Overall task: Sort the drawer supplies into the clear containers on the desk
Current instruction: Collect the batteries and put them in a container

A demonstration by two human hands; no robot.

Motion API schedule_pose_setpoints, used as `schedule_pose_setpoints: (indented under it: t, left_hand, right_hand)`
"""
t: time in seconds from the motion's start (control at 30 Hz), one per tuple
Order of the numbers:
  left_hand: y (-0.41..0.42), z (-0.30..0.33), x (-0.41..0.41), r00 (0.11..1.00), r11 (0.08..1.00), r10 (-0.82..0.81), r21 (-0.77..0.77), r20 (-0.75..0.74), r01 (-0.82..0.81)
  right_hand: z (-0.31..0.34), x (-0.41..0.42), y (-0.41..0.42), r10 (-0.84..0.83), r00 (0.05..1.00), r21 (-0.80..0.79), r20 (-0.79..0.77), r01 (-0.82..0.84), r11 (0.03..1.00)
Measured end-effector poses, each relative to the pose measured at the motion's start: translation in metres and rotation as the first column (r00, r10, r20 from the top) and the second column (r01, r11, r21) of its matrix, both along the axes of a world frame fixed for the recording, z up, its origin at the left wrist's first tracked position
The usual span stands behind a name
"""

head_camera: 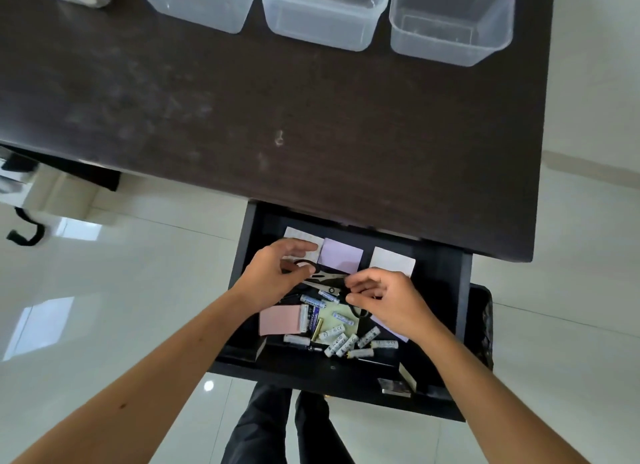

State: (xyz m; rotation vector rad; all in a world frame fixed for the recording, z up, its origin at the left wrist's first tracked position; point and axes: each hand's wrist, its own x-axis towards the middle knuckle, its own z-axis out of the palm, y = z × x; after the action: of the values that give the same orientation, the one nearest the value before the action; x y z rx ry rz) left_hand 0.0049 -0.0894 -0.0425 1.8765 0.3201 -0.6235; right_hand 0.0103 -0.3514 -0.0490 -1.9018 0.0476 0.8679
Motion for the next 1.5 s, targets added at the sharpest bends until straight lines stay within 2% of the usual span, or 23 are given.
schedule_pose_setpoints:
  t: [0.13,0.27,0.4,0.53,0.77,0.87,1.03,1.23,1.5]
  left_hand:
    - [0.001,-0.005,0.001,1.000,1.000,0.006,0.000,0.025,-0.006]
    - [0.001,-0.011,0.002,1.000,0.999,0.015,0.045,0.017,-0.016]
    - [-0.002,-0.014,0.000,0.999,0.996,-0.003,0.086,0.035,0.000]
    - [-0.002,-0.013,-0.004,0.998,0.996,-0.004,0.086,0.069,-0.002]
    - [-0.004,-0.006,-0.017,0.980,0.996,0.025,0.075,0.195,-0.040]
    - [-0.003,-0.009,-0.023,0.983,0.996,-0.006,0.085,0.185,-0.009]
    - [-0.003,-0.014,-0.027,0.981,0.988,-0.149,0.059,0.123,0.142]
    - [-0.006,-0.024,-0.031,0.902,0.910,-0.387,0.236,0.190,0.341]
    - [-0.011,-0.031,-0.036,0.756,0.806,-0.563,0.422,0.333,0.415]
  right_hand:
    - [-0.008,-0.005,0.006,0.043,0.996,-0.041,0.072,-0.040,0.998]
    - [-0.020,-0.008,0.011,0.140,0.966,-0.177,0.216,-0.102,0.979]
    - [-0.025,-0.012,0.012,0.248,0.939,-0.300,0.236,-0.172,0.938]
    - [-0.025,-0.016,0.012,0.253,0.932,-0.300,0.261,-0.170,0.939]
    - [-0.025,-0.028,0.017,0.204,0.933,-0.203,0.297,-0.147,0.968]
    - [-0.026,-0.032,0.022,0.219,0.928,-0.240,0.301,-0.149,0.959]
    - [-0.025,-0.034,0.029,0.254,0.904,-0.328,0.344,-0.138,0.935]
    - [-0.025,-0.032,0.029,0.325,0.877,-0.405,0.354,-0.169,0.898]
    - [-0.026,-0.035,0.038,0.467,0.779,-0.531,0.417,-0.208,0.821]
